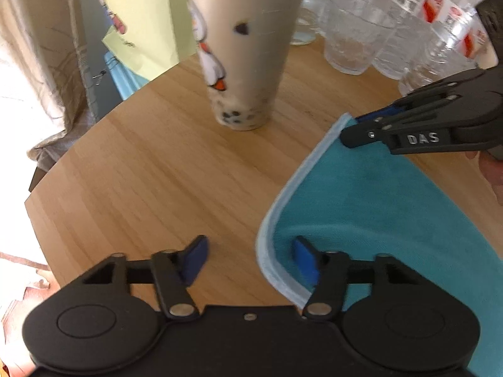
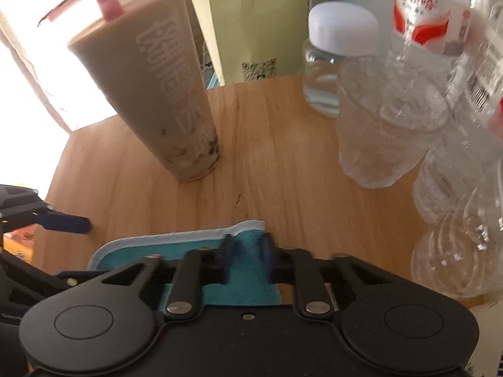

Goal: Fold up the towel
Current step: 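Grasp the piped towel corner with the left tool while the right tool grasps another corner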

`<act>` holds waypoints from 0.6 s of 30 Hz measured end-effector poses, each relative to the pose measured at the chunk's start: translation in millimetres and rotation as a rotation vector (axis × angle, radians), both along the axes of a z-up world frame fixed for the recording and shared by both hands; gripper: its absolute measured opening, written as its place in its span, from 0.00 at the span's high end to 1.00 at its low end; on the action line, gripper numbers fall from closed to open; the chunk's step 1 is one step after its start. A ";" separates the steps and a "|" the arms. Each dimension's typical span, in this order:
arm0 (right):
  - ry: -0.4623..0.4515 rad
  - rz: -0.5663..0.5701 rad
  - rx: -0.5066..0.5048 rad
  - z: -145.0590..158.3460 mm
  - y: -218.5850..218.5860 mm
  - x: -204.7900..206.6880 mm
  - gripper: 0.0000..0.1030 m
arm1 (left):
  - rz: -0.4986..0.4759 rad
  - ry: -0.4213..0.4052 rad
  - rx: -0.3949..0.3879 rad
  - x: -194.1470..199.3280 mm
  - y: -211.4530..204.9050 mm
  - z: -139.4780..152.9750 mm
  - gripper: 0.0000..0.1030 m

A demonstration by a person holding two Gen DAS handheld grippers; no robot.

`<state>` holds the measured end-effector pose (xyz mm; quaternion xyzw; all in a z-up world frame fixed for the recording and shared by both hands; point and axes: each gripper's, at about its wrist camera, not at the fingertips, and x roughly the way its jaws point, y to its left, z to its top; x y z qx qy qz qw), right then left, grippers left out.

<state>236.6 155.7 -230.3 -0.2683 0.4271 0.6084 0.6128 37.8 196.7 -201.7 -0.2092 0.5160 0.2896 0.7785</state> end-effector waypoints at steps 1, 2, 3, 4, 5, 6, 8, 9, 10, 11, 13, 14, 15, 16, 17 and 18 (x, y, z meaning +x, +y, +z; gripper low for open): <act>-0.005 -0.006 0.000 0.7 -0.9 0.5 0.92 | -0.010 -0.007 -0.013 1.6 -0.7 0.2 0.87; -0.001 -0.011 0.002 2.3 -2.6 1.2 0.92 | -0.025 -0.014 -0.034 4.0 -2.0 0.2 0.88; 0.000 -0.014 0.012 5.1 -4.8 1.1 0.93 | -0.029 -0.011 -0.040 6.0 -3.1 0.1 0.88; -0.001 -0.015 0.016 6.6 -5.8 1.3 0.93 | -0.031 -0.012 -0.039 6.4 -3.7 0.0 0.90; -0.004 -0.019 0.023 9.6 -7.7 1.2 0.93 | -0.036 -0.018 -0.040 6.9 -3.8 -0.3 0.90; -0.006 -0.023 0.030 12.7 -9.6 1.0 0.93 | -0.039 -0.025 -0.044 6.8 -3.5 -0.7 0.91; -0.013 -0.034 0.049 19.6 -15.4 0.1 0.93 | -0.038 -0.033 -0.053 7.1 -2.0 -0.8 0.93; -0.013 -0.039 0.055 22.0 -18.5 0.1 0.93 | -0.039 -0.035 -0.056 7.6 -1.6 -0.4 0.93; -0.014 -0.045 0.061 24.4 -21.6 0.0 0.93 | -0.041 -0.039 -0.055 8.2 -2.0 0.5 0.93; -0.012 -0.054 0.069 27.2 -25.0 0.9 0.93 | -0.046 -0.045 -0.046 8.9 -3.4 2.5 0.93; -0.012 -0.074 0.090 34.6 -33.4 2.1 0.93 | -0.052 -0.054 -0.036 9.7 -5.8 6.2 0.94; -0.014 -0.083 0.103 39.3 -38.5 2.3 0.93 | -0.054 -0.062 -0.028 9.5 -8.0 9.7 0.94; -0.015 -0.088 0.108 40.6 -39.4 3.5 0.93 | -0.056 -0.069 -0.023 8.9 -10.2 13.2 0.94; -0.017 -0.093 0.117 44.4 -43.6 3.8 0.93 | -0.056 -0.072 -0.018 8.3 -11.6 15.7 0.94; -0.020 -0.098 0.127 48.7 -48.7 3.5 0.93 | -0.057 -0.077 -0.012 7.7 -13.5 18.6 0.94; -0.022 -0.101 0.136 52.4 -53.1 2.5 0.93 | -0.058 -0.082 -0.006 7.1 -15.7 21.8 0.94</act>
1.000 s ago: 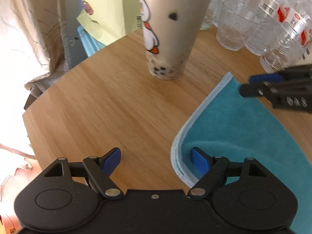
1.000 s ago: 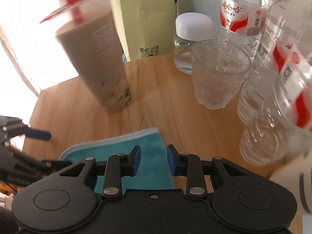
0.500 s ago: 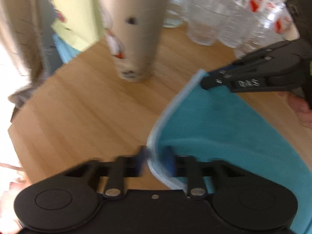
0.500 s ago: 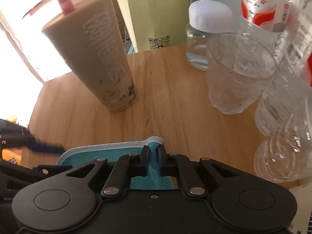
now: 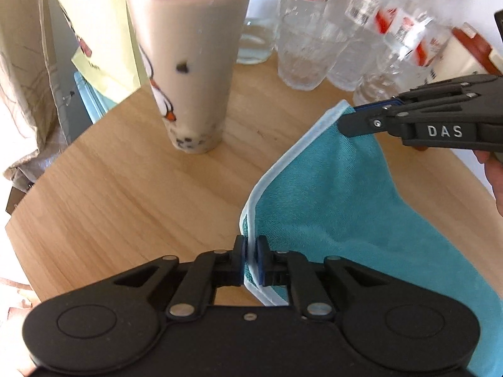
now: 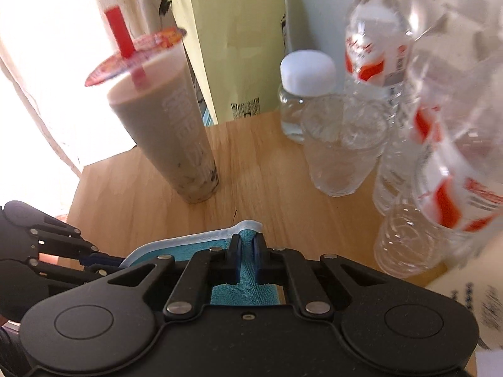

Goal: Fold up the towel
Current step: 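Grasp the piped towel corner with the left tool while the right tool grasps another corner, then lift the towel with both tools and carry it over the table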

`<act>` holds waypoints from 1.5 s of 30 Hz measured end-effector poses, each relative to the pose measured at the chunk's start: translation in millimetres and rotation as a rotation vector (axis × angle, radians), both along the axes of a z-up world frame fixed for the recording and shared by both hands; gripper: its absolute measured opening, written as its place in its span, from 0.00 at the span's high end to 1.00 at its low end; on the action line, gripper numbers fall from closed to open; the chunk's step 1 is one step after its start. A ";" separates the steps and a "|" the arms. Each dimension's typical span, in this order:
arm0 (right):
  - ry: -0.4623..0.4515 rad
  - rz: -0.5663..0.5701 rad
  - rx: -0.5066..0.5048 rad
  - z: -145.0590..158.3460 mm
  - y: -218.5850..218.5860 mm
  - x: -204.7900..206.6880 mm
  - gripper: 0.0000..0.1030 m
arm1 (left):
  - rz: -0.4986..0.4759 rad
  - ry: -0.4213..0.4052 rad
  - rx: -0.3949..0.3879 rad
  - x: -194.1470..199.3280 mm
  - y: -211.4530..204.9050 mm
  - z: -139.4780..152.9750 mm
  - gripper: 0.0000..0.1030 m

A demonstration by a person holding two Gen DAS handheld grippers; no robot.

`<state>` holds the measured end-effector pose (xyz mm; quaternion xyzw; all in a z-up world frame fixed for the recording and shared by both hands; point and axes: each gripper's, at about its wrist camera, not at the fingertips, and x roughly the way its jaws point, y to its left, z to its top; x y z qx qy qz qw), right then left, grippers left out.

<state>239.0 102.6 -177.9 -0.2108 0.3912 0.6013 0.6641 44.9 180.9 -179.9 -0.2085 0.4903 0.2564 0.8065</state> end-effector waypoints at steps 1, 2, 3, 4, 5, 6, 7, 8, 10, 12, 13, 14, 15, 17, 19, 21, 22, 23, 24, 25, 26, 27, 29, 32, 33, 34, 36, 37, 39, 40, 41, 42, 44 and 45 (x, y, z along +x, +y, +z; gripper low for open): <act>-0.002 -0.003 0.009 3.7 -4.5 -1.1 0.93 | 0.000 -0.005 0.004 -0.4 -2.0 2.5 0.94; -0.003 -0.007 0.017 7.4 -8.9 -2.1 0.93 | 0.001 -0.013 0.010 -1.8 -5.3 6.4 0.94; -0.005 -0.010 0.025 10.9 -13.1 -3.5 0.93 | 0.001 -0.019 0.016 -3.1 -8.1 9.8 0.94; -0.007 -0.014 0.033 14.3 -17.2 -4.8 0.93 | 0.001 -0.026 0.022 -4.3 -11.3 13.3 0.94; -0.005 -0.018 0.051 20.1 -24.8 -6.7 0.93 | 0.002 -0.033 0.027 -5.2 -15.4 17.2 0.94; -0.007 -0.022 0.065 26.2 -32.5 -8.6 0.93 | 0.002 -0.040 0.033 -6.2 -19.5 21.1 0.94; -0.009 -0.027 0.079 32.3 -40.1 -10.5 0.93 | 0.000 -0.048 0.039 -7.7 -24.2 25.7 0.94; -0.012 -0.027 0.086 35.1 -43.5 -12.1 0.93 | -0.004 -0.059 0.049 -10.0 -29.9 31.2 0.94; -0.027 -0.032 0.104 43.1 -54.6 -17.3 0.93 | -0.014 -0.077 0.067 -13.1 -39.8 40.3 0.94; -0.037 -0.045 0.113 50.6 -66.5 -21.9 0.93 | -0.023 -0.099 0.078 -16.9 -50.4 51.0 0.94; -0.043 -0.057 0.118 56.2 -75.6 -24.9 0.93 | -0.028 -0.106 0.076 -17.9 -53.0 54.0 0.94; -0.059 -0.070 0.123 63.0 -85.9 -28.6 0.93 | -0.040 -0.120 0.074 -19.6 -58.6 59.4 0.94; -0.068 -0.080 0.126 67.6 -93.1 -30.9 0.93 | -0.057 -0.129 0.075 -20.5 -63.5 63.5 0.94; -0.081 -0.104 0.132 75.9 -107.5 -35.4 0.93 | -0.122 -0.128 0.067 -19.4 -76.1 71.2 0.94; -0.099 -0.138 0.136 83.8 -124.5 -41.4 0.93 | -0.185 -0.137 0.046 -17.5 -87.8 75.5 0.94; -0.109 -0.186 0.138 89.1 -141.1 -47.2 0.93 | -0.248 -0.149 0.036 -15.4 -100.2 78.2 0.94; -0.111 -0.209 0.139 91.5 -150.4 -49.8 0.93 | -0.269 -0.153 0.029 -15.1 -103.5 78.6 0.94; -0.123 -0.233 0.137 94.1 -160.5 -53.1 0.93 | -0.295 -0.162 0.016 -15.0 -107.6 79.2 0.94; -0.127 -0.244 0.135 95.2 -164.9 -54.3 0.93 | -0.315 -0.169 0.007 -15.6 -111.1 79.6 0.94; -0.126 -0.267 0.133 97.2 -174.0 -56.1 0.93 | -0.331 -0.174 0.004 -16.2 -114.2 80.0 0.94; -0.127 -0.283 0.133 98.8 -181.5 -57.7 0.93 | -0.350 -0.180 0.000 -16.2 -118.9 81.1 0.94; -0.127 -0.298 0.133 100.4 -189.0 -59.4 0.93 | -0.362 -0.187 -0.004 -16.6 -122.9 82.2 0.94; -0.123 -0.332 0.137 103.2 -206.8 -63.2 0.93 | -0.384 -0.201 -0.018 -16.6 -134.3 84.2 0.94; -0.126 -0.367 0.124 103.7 -230.0 -67.7 0.93 | -0.404 -0.208 -0.032 -15.7 -148.3 85.4 0.94; -0.128 -0.372 0.117 103.5 -237.1 -69.1 0.93 | -0.413 -0.207 -0.038 -14.7 -155.1 85.3 0.94; -0.128 -0.381 0.115 103.8 -246.8 -69.6 0.93 | -0.424 -0.207 -0.040 -14.1 -162.6 85.4 0.94; -0.126 -0.392 0.120 103.9 -258.7 -70.4 0.93 | -0.445 -0.208 -0.030 -13.7 -179.5 87.0 0.94; -0.120 -0.398 0.124 104.2 -267.8 -69.4 0.93 | -0.447 -0.207 -0.029 -12.1 -185.0 87.0 0.94; -0.121 -0.395 0.131 104.6 -283.8 -69.4 0.93 | -0.449 -0.207 -0.034 -7.3 -204.6 87.4 0.94; -0.124 -0.395 0.137 104.7 -295.3 -68.6 0.93 | -0.451 -0.212 -0.030 -5.2 -215.0 87.8 0.94; -0.122 -0.392 0.142 104.2 -309.1 -66.5 0.93 | -0.450 -0.213 -0.023 -3.1 -224.2 87.9 0.94; -0.119 -0.389 0.148 103.5 -322.9 -64.4 0.93 | -0.445 -0.213 -0.016 -0.5 -235.5 88.0 0.94; -0.111 -0.376 0.157 101.6 -344.0 -60.9 0.93 | -0.428 -0.211 -0.011 2.4 -253.0 88.6 0.94; -0.107 -0.372 0.159 100.6 -349.9 -59.5 0.93 | -0.414 -0.210 -0.011 4.5 -264.2 88.5 0.94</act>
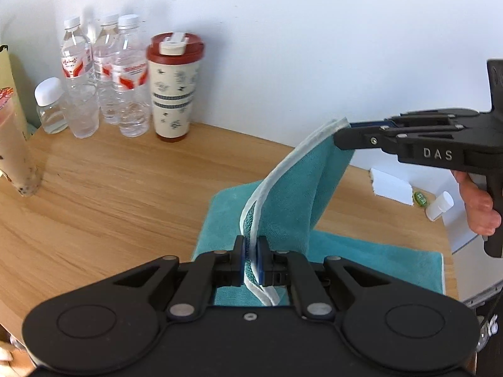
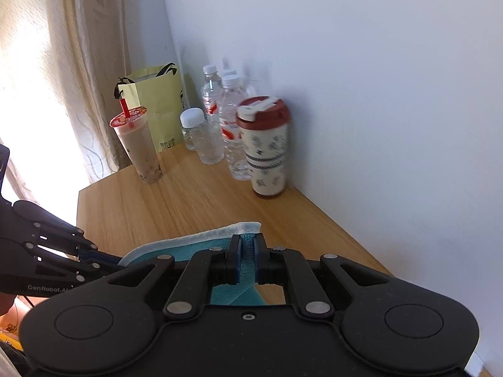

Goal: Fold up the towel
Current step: 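Lift the towel with both tools and carry it over the table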

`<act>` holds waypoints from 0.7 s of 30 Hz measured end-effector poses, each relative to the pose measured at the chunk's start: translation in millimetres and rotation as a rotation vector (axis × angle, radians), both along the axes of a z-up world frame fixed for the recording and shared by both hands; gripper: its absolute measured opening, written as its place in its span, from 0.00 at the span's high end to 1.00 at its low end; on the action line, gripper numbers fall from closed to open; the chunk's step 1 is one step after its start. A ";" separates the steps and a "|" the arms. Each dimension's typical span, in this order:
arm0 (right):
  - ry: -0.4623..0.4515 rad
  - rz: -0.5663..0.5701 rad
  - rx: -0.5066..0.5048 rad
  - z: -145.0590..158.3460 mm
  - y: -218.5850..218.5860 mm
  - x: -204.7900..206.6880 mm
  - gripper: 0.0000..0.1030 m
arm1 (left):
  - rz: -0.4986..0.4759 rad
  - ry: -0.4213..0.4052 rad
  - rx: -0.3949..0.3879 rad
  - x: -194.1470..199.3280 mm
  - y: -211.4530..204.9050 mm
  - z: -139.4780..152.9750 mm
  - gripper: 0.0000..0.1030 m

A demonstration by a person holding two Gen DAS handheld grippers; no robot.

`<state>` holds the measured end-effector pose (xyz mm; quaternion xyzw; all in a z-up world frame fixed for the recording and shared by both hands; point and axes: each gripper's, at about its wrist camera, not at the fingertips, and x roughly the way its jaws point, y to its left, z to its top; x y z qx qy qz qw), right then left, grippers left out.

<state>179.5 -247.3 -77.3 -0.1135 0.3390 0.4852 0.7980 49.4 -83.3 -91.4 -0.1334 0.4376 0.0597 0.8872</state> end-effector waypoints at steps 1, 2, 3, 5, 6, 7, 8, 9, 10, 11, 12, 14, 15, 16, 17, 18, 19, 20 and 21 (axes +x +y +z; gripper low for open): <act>0.007 0.011 0.001 -2.5 -14.2 3.3 0.93 | 0.009 0.001 -0.001 1.2 -8.7 0.0 0.94; 0.009 0.024 -0.002 -4.5 -24.0 4.8 0.93 | 0.020 -0.002 -0.001 1.8 -24.5 0.2 0.94; 0.012 0.038 -0.005 -6.4 -33.6 6.3 0.93 | 0.026 -0.005 -0.001 2.3 -42.2 0.0 0.94; 0.017 0.065 -0.009 -10.0 -51.8 9.5 0.93 | 0.029 -0.005 0.004 3.3 -68.2 -1.8 0.94; 0.021 0.078 -0.010 -11.7 -60.3 11.2 0.93 | 0.028 -0.005 0.004 3.9 -83.4 -3.5 0.94; 0.023 0.096 -0.014 -14.8 -72.5 13.4 0.93 | 0.030 -0.005 0.004 4.7 -90.9 -4.6 0.94; 0.025 0.115 -0.018 -18.0 -84.9 15.6 0.93 | 0.036 -0.003 0.004 6.7 -106.4 -6.9 0.94; 0.033 0.126 -0.018 -20.3 -94.5 17.8 0.93 | 0.039 0.000 0.001 8.9 -118.8 -9.1 0.94; 0.038 0.128 -0.017 -21.2 -98.3 19.4 0.93 | 0.041 0.002 -0.002 10.9 -127.0 -10.7 0.94; 0.044 0.129 -0.012 -22.8 -106.2 20.8 0.93 | 0.042 0.006 -0.006 13.0 -139.0 -13.0 0.94; 0.051 0.131 -0.008 -24.4 -114.5 22.3 0.93 | 0.039 0.010 -0.006 14.6 -147.7 -14.5 0.94; 0.067 0.132 -0.003 -29.5 -134.3 25.7 0.93 | 0.027 0.018 -0.003 19.3 -169.0 -17.5 0.94; 0.070 0.133 -0.002 -31.0 -138.4 26.6 0.93 | 0.018 0.023 -0.002 21.7 -178.8 -18.5 0.94; 0.076 0.130 -0.001 -34.1 -147.4 27.4 0.93 | 0.013 0.024 0.000 23.5 -183.3 -19.0 0.94; 0.083 0.126 0.000 -37.4 -156.8 28.2 0.93 | 0.005 0.027 0.005 26.9 -191.7 -20.6 0.94; 0.089 0.125 0.002 -38.4 -161.7 29.4 0.93 | -0.004 0.032 0.007 29.3 -198.1 -22.5 0.94; 0.097 0.122 0.007 -41.1 -169.7 30.2 0.93 | -0.012 0.037 0.009 31.1 -204.5 -24.4 0.94; 0.103 0.114 0.013 -44.4 -178.5 30.4 0.93 | -0.020 0.041 0.012 31.4 -210.8 -26.4 0.94; 0.108 0.109 0.015 -45.8 -182.8 31.1 0.93 | -0.032 0.048 0.012 31.1 -217.4 -29.0 0.94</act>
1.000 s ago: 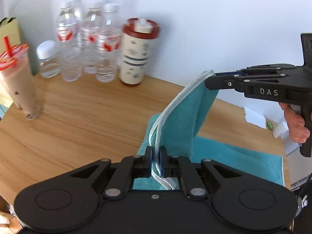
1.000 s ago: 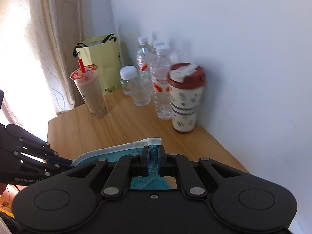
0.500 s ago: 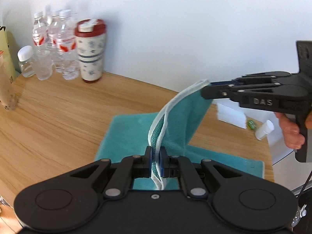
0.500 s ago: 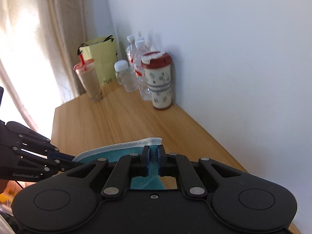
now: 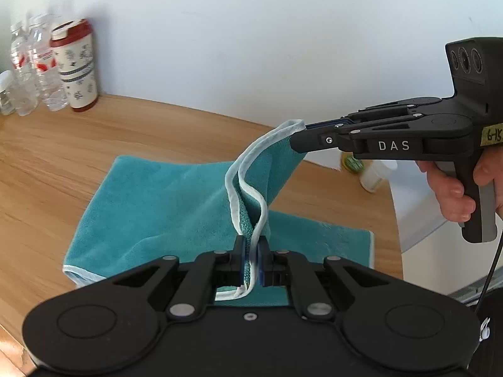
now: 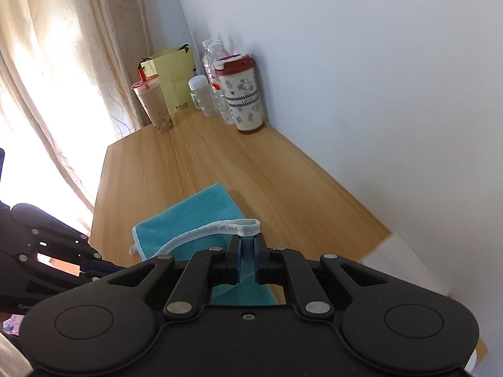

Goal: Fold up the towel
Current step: 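Lift the towel with both tools and carry it over the table, then lower the held towel onto the table with both tools and release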

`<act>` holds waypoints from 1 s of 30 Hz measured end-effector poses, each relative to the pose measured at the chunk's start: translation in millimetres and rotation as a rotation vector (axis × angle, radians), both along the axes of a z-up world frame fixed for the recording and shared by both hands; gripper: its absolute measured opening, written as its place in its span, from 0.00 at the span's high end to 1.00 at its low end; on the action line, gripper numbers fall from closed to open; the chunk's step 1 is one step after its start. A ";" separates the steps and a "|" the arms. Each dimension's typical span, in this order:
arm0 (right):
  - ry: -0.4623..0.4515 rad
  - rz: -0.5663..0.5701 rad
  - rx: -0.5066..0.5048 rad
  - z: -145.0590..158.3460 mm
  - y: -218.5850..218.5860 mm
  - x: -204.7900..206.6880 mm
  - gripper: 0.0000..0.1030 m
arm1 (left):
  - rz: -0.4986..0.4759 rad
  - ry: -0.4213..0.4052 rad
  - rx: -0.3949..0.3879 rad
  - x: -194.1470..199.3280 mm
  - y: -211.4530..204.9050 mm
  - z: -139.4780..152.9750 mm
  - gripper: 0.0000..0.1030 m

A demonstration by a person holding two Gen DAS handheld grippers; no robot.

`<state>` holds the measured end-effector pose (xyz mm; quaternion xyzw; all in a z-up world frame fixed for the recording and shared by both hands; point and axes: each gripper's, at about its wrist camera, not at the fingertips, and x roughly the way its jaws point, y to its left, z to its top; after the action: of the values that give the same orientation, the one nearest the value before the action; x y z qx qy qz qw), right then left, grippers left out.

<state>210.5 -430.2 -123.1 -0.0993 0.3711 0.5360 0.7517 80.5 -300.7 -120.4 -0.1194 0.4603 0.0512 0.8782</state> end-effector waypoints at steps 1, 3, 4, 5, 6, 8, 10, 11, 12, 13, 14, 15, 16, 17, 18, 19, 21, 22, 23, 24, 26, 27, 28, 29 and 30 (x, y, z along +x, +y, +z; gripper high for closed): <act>0.011 -0.005 0.002 -3.5 -7.2 0.1 0.93 | -0.010 0.008 -0.001 -0.6 -5.7 -2.9 0.94; 0.026 -0.007 0.001 -9.8 -18.0 -0.8 0.93 | -0.028 0.026 -0.002 -1.1 -13.7 -8.6 0.94; 0.021 -0.002 -0.008 -13.7 -22.4 -3.3 0.92 | -0.034 0.033 0.000 -1.6 -16.5 -11.0 0.94; 0.015 0.004 -0.017 -17.7 -26.8 -6.0 0.92 | -0.041 0.040 0.001 -1.9 -19.5 -13.7 0.94; 0.009 0.009 -0.027 -21.7 -31.3 -8.6 0.92 | -0.051 0.047 0.000 -1.8 -23.1 -17.2 0.94; 0.003 0.021 -0.044 -31.0 -40.3 -13.6 0.92 | -0.076 0.072 -0.002 -1.1 -32.7 -27.6 0.94; -0.006 0.020 -0.067 -41.1 -50.8 -17.9 0.92 | -0.091 0.097 -0.003 -0.3 -39.7 -35.9 0.94; -0.005 0.010 -0.078 -45.0 -55.6 -18.0 0.92 | -0.098 0.108 -0.013 -0.7 -43.9 -40.5 0.94; -0.005 0.000 -0.089 -48.8 -60.2 -17.9 0.92 | -0.102 0.115 -0.023 -1.1 -47.8 -45.2 0.94; -0.009 -0.016 -0.104 -53.4 -64.8 -17.1 0.92 | -0.106 0.119 -0.025 -1.1 -50.9 -48.1 0.94; -0.012 -0.028 -0.110 -55.7 -68.6 -16.6 0.92 | -0.115 0.124 -0.028 0.0 -55.3 -52.3 0.94; -0.014 -0.040 -0.116 -57.9 -72.3 -16.0 0.92 | -0.122 0.127 -0.030 1.1 -59.0 -55.4 0.94; -0.018 -0.058 -0.125 -59.8 -77.0 -15.3 0.92 | -0.128 0.128 -0.030 2.0 -61.7 -56.7 0.94; -0.018 -0.077 -0.131 -61.3 -82.1 -14.9 0.92 | -0.140 0.131 -0.028 3.2 -65.6 -58.6 0.94; -0.015 -0.086 -0.134 -61.9 -83.9 -14.6 0.92 | -0.150 0.133 -0.027 4.2 -68.6 -60.0 0.94; -0.005 -0.104 -0.138 -62.7 -87.1 -14.9 0.92 | -0.157 0.135 -0.029 5.1 -70.3 -60.8 0.94; 0.027 -0.150 -0.123 -62.0 -95.5 -15.1 0.89 | -0.177 0.140 -0.032 7.0 -75.1 -63.0 0.94; 0.075 -0.184 -0.111 -62.7 -99.3 -13.4 0.87 | -0.184 0.140 -0.027 6.8 -78.1 -62.8 0.94; 0.130 -0.215 -0.098 -63.0 -103.3 -12.4 0.72 | -0.191 0.140 -0.023 6.6 -81.0 -62.5 0.94; 0.158 -0.237 -0.088 -63.9 -105.3 -12.5 0.62 | -0.196 0.142 -0.018 6.0 -82.8 -62.5 0.94; 0.205 -0.276 -0.074 -67.4 -106.2 -13.0 0.55 | -0.199 0.144 -0.009 5.6 -84.1 -64.1 0.94; 0.224 -0.295 -0.071 -70.0 -104.9 -13.4 0.56 | -0.200 0.145 -0.004 5.4 -84.6 -64.9 0.94; 0.239 -0.316 -0.074 -73.0 -100.7 -13.4 0.56 | -0.198 0.145 -0.003 4.5 -84.3 -65.1 0.94; 0.233 -0.330 -0.083 -75.2 -95.7 -12.9 0.56 | -0.196 0.148 -0.003 3.7 -83.2 -66.1 0.94; 0.225 -0.345 -0.093 -77.5 -90.7 -12.3 0.56 | -0.194 0.151 -0.003 3.3 -82.6 -67.2 0.94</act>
<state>198.2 -520.8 -200.6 -0.0082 0.4886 0.3894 0.7808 83.8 -383.3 -187.7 -0.0712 0.5344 -0.0258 0.8418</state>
